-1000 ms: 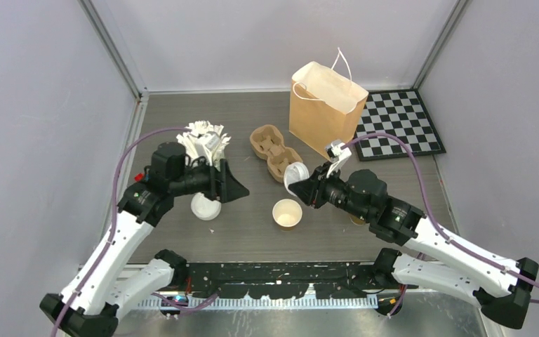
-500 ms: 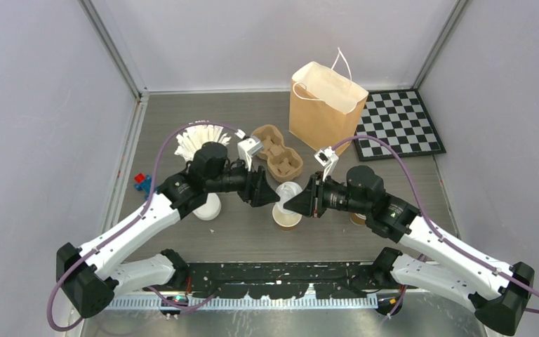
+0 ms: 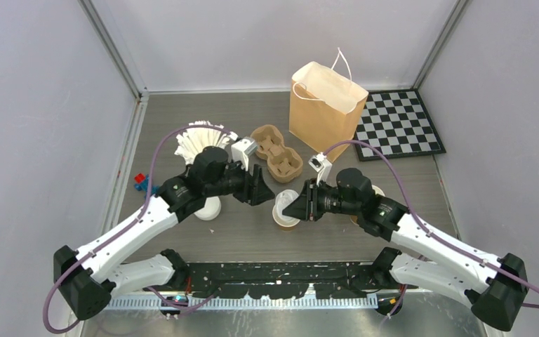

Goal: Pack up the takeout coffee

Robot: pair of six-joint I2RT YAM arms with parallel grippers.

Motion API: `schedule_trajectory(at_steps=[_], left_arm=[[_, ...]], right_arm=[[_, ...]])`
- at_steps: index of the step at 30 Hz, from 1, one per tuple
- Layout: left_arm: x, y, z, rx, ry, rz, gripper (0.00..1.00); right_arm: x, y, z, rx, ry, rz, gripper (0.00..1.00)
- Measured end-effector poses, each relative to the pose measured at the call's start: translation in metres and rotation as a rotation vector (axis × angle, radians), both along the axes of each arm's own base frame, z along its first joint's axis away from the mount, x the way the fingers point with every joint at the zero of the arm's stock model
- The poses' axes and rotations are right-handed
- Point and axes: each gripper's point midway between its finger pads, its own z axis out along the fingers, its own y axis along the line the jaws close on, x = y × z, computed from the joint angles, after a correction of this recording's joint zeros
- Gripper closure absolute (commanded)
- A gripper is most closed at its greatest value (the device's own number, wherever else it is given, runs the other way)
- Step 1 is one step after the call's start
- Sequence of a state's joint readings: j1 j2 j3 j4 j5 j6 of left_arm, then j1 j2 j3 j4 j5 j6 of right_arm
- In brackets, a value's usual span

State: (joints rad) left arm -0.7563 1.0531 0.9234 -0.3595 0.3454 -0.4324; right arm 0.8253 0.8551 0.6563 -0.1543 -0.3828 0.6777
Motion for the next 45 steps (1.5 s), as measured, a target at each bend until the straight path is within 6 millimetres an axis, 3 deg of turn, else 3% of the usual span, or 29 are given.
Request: schedule_trajectory(at_steps=[7, 13, 16, 29, 45], left_arm=[[-0.014, 0.020, -0.014, -0.061, 0.123, 0.153, 0.42], [-0.016, 0.019, -0.051, -0.030, 0.263, 0.211, 0.44], [-0.012, 0.014, -0.061, -0.021, 0.304, 0.229, 0.44], [-0.003, 0.003, -0.089, -0.053, 0.415, 0.309, 0.50], [0.001, -0.001, -0.100, -0.064, 0.453, 0.339, 0.51]], right_arm=[[0.005, 0.008, -0.031, -0.030, 0.114, -0.026, 0.74], [0.016, 0.011, -0.049, -0.062, 0.167, -0.062, 0.74], [0.020, 0.012, -0.054, -0.070, 0.188, -0.078, 0.74], [0.037, 0.017, -0.054, -0.027, 0.207, -0.106, 0.74], [0.040, 0.009, -0.070, -0.060, 0.240, -0.132, 0.69]])
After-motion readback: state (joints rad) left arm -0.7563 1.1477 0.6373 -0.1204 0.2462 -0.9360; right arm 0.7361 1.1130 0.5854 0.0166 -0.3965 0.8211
